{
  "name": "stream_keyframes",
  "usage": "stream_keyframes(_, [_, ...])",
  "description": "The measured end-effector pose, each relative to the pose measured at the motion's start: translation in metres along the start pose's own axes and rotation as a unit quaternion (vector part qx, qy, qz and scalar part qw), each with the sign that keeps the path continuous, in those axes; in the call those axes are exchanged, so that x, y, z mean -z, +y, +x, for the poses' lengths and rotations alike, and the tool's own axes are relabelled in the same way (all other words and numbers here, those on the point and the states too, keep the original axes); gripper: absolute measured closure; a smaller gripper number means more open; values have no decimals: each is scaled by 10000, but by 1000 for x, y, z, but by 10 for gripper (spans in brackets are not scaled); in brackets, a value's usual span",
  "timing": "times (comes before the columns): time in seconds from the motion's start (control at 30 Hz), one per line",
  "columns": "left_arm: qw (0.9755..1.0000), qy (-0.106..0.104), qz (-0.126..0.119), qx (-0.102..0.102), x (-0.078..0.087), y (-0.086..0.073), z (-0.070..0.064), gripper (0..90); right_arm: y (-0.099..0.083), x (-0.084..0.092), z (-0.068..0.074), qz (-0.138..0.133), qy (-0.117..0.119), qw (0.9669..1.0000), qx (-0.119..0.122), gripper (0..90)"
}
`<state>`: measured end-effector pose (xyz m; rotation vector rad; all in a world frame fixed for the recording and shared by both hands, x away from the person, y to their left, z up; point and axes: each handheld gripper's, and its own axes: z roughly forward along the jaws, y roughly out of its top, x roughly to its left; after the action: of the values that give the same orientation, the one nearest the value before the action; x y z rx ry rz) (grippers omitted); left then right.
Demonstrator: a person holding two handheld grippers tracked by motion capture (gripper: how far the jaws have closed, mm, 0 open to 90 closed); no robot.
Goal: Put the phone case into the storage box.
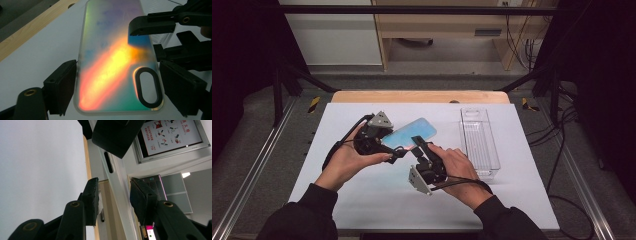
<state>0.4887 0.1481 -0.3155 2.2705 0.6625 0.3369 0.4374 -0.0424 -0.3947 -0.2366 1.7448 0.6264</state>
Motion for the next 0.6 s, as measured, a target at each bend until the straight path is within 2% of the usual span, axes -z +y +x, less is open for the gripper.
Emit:
stream_keyframes(0.07, [10000, -9, 11, 9, -1, 0, 0, 165, 0, 0, 1, 12, 2, 10000, -64, 607])
stream_keyframes(0.17, [10000, -36, 53, -2, -3, 0, 0, 165, -1, 0, 0, -24, -16, 10000, 45, 642])
stream_keyframes(0.3, [9999, -82, 95, 31, -6, 0, 0, 165, -1, 0, 0, -52, -1, 10000, 17, 686])
stream_keyframes(0.47, [9998, -142, 86, 98, -6, -1, 2, 165, 0, 0, 4, -85, 38, 9999, 143, 738])
stream_keyframes(0.5, [9998, -161, 82, 121, -6, -2, 3, 165, 1, -1, 3, -90, 49, 9997, 232, 748])
stream_keyframes(0.53, [9997, -182, 57, 161, -6, -2, 4, 165, 1, -1, 5, -90, 77, 9997, 198, 759])
stream_keyframes(0.6, [9995, -221, 65, 196, -5, -3, 5, 165, 2, -1, 6, -97, 103, 9992, 366, 780])
